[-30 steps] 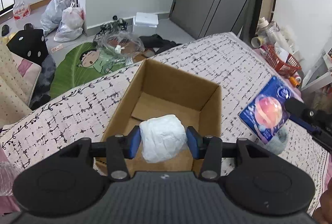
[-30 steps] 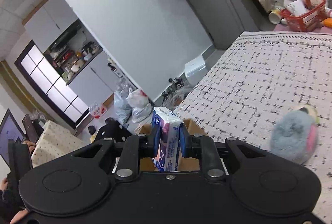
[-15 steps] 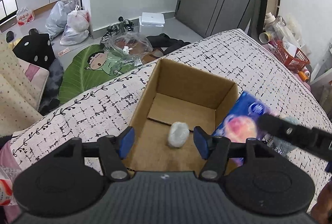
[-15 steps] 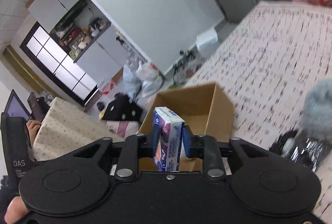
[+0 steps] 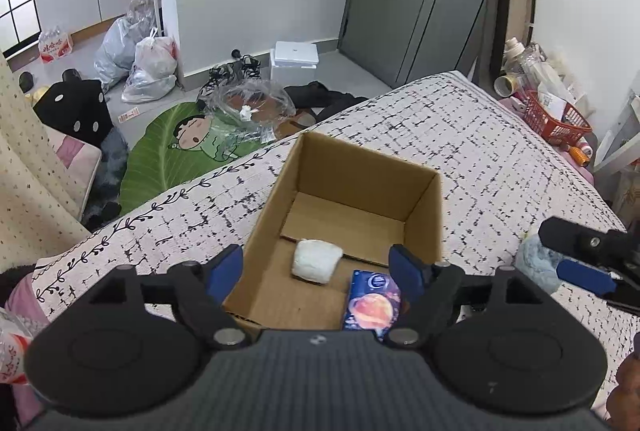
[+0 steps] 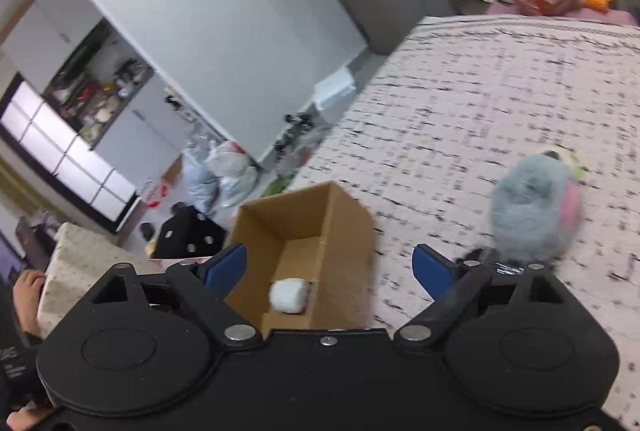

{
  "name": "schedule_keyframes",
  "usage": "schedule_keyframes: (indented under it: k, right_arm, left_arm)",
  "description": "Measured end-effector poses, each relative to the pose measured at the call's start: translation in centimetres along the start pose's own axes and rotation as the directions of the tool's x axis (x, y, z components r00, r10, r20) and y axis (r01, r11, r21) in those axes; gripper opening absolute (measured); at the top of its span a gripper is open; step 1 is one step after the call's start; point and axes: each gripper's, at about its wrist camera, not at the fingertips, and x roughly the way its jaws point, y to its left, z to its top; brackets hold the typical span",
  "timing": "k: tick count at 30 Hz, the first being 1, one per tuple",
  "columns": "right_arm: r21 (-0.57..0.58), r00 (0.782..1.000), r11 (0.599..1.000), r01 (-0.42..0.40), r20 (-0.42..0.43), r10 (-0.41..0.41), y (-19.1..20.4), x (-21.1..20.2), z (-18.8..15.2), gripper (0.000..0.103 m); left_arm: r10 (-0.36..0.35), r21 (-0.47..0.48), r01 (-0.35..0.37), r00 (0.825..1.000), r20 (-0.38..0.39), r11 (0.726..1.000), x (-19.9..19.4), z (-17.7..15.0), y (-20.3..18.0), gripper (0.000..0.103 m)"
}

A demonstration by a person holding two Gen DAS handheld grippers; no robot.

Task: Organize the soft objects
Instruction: 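Grasp the denim pouch with the left tool while the right tool grasps the black bagged beads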

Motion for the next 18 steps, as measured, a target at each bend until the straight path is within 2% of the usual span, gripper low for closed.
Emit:
schedule_keyframes:
  k: [5,12,15,18]
  right_arm:
    - [0.026,0.999,0.998,0.048,-0.009,-0.048,-1.1,-0.5,0.0,0.093]
    - [0.09,0.989,0.985,0.145,-0.034,-0.142,-3.7,-1.9,0.5,0.093]
    - [0.134,0.987,0.979,0.154,-0.071,-0.146,-5.3,-2.2,0.5,0.093]
    - [0.144,0.98,0.972,0.184,-0.099,-0.171,-6.2,-2.4,0.4,0.093]
  left_arm:
    - [-0.03,-0.017,0.03,0.999,0.018,0.999,-0.7,0.0,-1.2,0.08]
    - [-0.065,-0.005,0.065,0.998,-0.021,0.998,-1.2,-0.5,-3.8,0.081]
    - [-0.047,0.041,0.047,0.999,-0.019,0.998,-1.4,-1.1,-5.4,0.081]
    - [-0.046,0.048,0.047,0.999,-0.029,0.998,-1.6,-1.8,-6.6,0.081]
